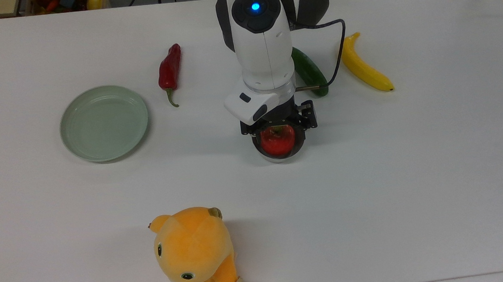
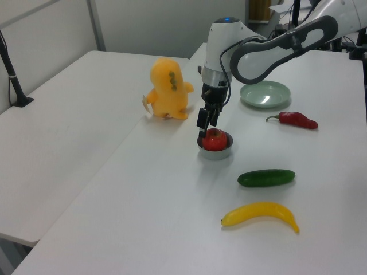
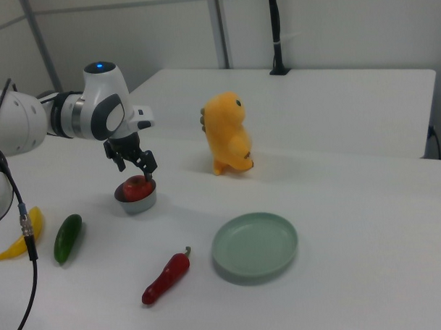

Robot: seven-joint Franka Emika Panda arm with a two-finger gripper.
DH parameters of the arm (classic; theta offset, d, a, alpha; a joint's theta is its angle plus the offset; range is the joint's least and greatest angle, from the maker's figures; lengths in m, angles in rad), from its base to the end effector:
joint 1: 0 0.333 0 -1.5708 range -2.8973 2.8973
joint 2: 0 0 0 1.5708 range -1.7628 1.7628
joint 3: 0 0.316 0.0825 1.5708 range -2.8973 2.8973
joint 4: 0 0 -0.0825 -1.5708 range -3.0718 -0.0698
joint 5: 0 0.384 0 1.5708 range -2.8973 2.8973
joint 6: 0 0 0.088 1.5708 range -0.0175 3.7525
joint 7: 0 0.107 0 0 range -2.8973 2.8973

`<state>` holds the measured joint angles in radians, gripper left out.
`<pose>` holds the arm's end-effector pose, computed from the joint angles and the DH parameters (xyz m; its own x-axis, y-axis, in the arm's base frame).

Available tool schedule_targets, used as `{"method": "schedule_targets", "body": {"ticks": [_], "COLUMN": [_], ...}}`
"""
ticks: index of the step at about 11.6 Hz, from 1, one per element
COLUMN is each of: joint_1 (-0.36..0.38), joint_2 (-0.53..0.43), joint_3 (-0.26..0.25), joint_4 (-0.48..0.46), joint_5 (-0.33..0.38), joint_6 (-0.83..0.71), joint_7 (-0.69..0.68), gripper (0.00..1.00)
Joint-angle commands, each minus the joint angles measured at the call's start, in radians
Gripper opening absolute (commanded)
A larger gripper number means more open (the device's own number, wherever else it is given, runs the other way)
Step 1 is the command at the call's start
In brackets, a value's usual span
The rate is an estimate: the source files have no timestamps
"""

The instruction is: Put the red apple in the bowl

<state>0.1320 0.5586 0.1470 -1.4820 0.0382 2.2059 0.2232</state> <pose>0.6981 0.1818 0.3694 0.9904 -0.0032 0.1378 0.0171 -0.9892 -0.1457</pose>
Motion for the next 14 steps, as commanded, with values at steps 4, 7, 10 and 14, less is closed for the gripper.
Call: {"method": "schedule_targets", "body": {"ticks": [4, 7, 10, 14], "joint_1": [0.001, -0.005, 0.001, -0.009], "joint_2": [-0.187, -0.352, -0.514, -0.623], "joint_3": [-0.004, -0.039, -0.134, -0.175], "joint_4": [-0.027, -0.047, -0.05, -0.11], "joint_5": [0.008, 0.011, 0.014, 0.016], "joint_6": [-0.24, -0.427, -0.636, -0.686], "joint_7": [0.022, 0.024, 0.024, 0.008], "gripper": [1.0, 1.0, 1.0, 1.0]}}
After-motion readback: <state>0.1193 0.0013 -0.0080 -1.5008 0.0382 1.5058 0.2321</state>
